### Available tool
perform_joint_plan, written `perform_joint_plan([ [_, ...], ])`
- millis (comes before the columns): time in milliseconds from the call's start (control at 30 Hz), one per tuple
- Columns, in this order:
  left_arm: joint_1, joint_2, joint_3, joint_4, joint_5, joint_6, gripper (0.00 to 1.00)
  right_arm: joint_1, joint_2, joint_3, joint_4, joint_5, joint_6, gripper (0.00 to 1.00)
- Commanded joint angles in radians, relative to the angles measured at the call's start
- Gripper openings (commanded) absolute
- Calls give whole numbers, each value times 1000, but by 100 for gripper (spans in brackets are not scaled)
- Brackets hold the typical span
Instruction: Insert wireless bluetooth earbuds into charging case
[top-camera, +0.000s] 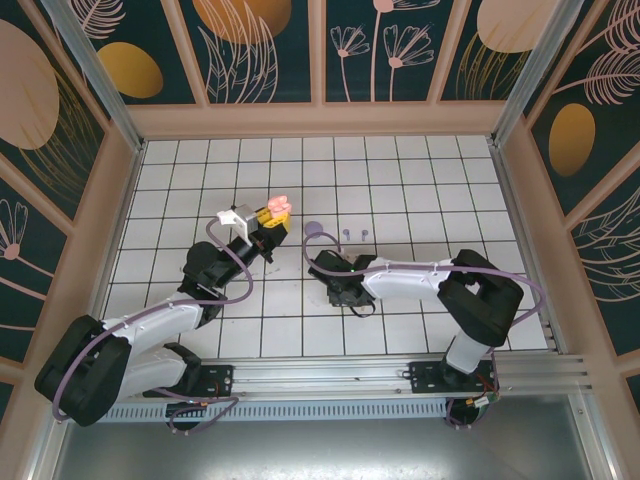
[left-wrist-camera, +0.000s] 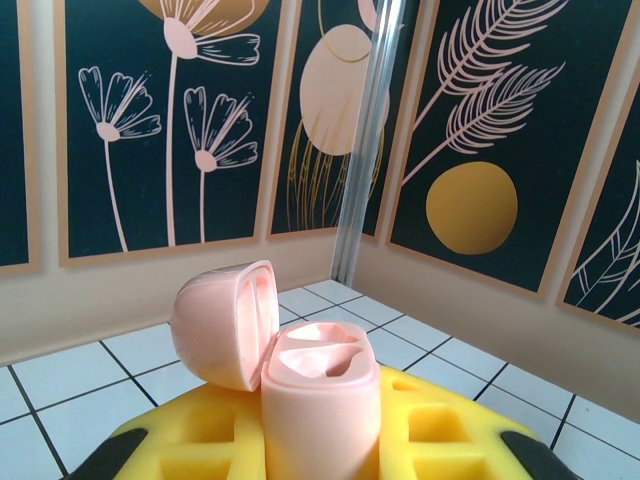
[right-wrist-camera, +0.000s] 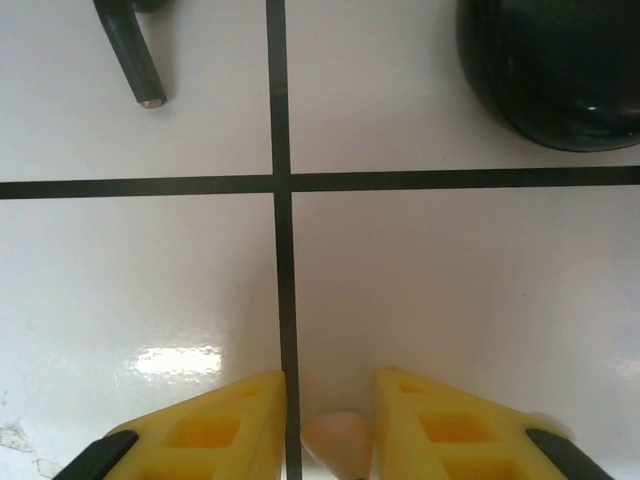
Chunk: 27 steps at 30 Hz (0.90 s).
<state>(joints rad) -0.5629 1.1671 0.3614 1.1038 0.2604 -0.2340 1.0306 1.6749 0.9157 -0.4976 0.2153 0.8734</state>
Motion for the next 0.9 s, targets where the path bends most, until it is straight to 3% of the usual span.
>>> perform_joint_plan([
  [0, -1, 0, 2, 37, 12, -14, 0, 19, -13, -8, 1, -20, 3, 29],
  [500, -2, 6, 3, 38, 19, -21, 0, 32, -17, -49, 1, -13, 29, 28],
  [867, -2, 3, 5, 38, 26, -20, 0, 32, -38, -53, 15, -2, 26, 18],
])
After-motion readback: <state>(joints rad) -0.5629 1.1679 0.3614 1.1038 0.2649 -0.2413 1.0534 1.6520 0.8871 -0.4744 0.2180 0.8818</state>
